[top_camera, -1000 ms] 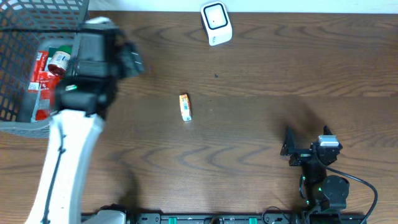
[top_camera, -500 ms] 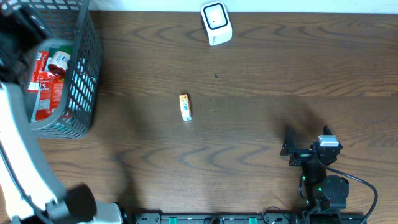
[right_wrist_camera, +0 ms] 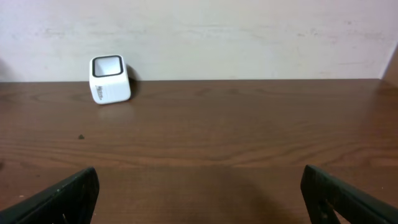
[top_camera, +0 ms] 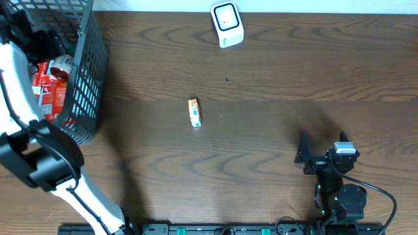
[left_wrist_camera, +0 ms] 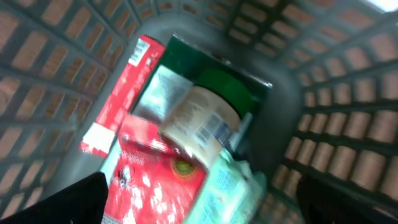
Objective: Scan the item barcode
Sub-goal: 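Move the left gripper back over the grey basket, then lower the left gripper into the basket and grasp the green-lidded jar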
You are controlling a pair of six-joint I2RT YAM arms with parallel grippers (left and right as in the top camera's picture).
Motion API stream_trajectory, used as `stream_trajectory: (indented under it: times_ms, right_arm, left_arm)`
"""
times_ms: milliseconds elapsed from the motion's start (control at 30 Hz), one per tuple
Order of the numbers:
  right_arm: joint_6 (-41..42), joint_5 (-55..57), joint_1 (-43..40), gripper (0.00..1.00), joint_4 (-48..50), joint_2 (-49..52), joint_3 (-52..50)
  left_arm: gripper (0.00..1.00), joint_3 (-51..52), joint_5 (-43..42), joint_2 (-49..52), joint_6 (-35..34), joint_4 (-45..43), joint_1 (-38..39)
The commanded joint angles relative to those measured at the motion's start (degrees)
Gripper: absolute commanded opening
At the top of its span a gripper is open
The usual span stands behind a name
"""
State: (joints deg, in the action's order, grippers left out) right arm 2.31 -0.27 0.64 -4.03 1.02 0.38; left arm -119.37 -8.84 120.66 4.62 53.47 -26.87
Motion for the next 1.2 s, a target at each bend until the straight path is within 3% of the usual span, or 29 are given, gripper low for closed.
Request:
stream_trajectory:
  times_ms: [0, 567, 800, 933, 1067, 1167]
  right_arm:
    - [-0.2, -0.2, -0.4, 0.99, -0.2, -0.2, -0.1]
    - [-0.2, -0.2, -0.4, 0.99, -0.2, -0.2, -0.1]
    - [-0.2, -0.2, -0.4, 0.99, -0.2, -0.2, -0.1]
    - [-0.2, -0.2, -0.4, 0.99, -0.2, -0.2, -0.1]
    - [-0.2, -0.2, -0.4, 0.99, -0.2, -0.2, -0.1]
    - [-0.2, -0.2, -0.4, 0.99, -0.2, -0.2, -0.1]
  left_arm:
    - [0.97, -0.2, 1.2, 2.6, 2.9, -2.2, -0.2]
    - [0.98, 0.2, 0.5, 14.5, 3.7, -8.2, 0.2]
    - [0.74, 0.2, 0.5, 14.9, 3.7, -8.2, 0.2]
    - [0.73, 0.1, 0.5, 14.6, 3.7, -8.4, 0.2]
    - [0.62, 0.1, 0.5, 12.6, 3.7, -8.7, 0.2]
    - [0.61, 0.1, 0.5, 10.5, 3.7, -8.7, 0.2]
